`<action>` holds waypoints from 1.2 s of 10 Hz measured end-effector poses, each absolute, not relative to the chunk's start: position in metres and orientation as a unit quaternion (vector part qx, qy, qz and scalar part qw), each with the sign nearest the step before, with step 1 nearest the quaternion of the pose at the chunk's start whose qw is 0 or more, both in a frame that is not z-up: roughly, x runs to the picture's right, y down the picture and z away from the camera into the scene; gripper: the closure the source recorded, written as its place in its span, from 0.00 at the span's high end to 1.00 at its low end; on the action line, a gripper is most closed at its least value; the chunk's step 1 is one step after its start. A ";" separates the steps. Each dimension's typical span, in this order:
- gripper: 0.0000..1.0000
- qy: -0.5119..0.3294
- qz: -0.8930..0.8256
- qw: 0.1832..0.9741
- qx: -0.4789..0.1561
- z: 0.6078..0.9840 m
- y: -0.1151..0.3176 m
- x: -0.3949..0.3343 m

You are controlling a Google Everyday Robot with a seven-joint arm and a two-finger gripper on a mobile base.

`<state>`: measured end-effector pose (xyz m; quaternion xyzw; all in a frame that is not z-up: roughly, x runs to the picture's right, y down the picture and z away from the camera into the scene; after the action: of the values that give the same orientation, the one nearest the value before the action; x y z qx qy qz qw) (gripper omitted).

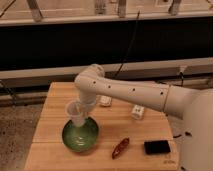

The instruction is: Place the ceramic cup in the ceramic bowl

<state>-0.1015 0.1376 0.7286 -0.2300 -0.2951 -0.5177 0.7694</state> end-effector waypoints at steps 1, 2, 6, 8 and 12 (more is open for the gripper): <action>0.00 -0.294 -0.518 0.769 -0.231 0.728 0.139 -0.100; 0.00 -0.294 -0.519 0.768 -0.232 0.727 0.142 -0.101; 0.05 -0.297 -0.524 0.762 -0.238 0.724 0.149 -0.100; 0.08 -0.298 -0.523 0.762 -0.240 0.725 0.151 -0.099; 0.43 -0.298 -0.521 0.762 -0.241 0.724 0.153 -0.096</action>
<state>-0.0961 0.1534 0.7235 -0.2409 -0.2983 -0.5212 0.7625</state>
